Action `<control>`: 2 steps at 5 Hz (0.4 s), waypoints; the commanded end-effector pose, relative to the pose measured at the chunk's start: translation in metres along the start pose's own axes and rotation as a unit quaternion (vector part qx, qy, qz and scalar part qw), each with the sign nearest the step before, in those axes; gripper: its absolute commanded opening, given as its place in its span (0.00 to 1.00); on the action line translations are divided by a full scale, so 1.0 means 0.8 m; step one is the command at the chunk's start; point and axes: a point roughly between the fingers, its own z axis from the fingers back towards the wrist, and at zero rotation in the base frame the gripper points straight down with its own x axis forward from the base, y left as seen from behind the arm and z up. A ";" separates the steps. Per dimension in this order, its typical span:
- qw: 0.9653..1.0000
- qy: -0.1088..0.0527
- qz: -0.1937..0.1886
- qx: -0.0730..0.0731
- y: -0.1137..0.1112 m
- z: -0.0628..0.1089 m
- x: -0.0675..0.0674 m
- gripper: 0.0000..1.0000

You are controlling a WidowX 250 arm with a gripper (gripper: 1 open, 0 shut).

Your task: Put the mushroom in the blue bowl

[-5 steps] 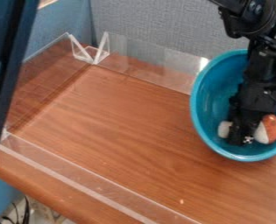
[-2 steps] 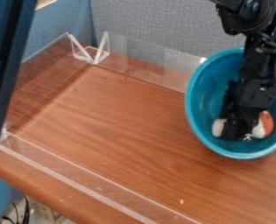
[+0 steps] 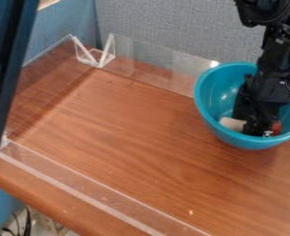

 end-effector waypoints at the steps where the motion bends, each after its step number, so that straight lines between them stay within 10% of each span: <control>1: 0.998 -0.044 -0.019 0.038 -0.002 0.056 0.006 0.00; 2: 0.997 -0.046 -0.043 0.041 -0.010 0.067 -0.002 0.00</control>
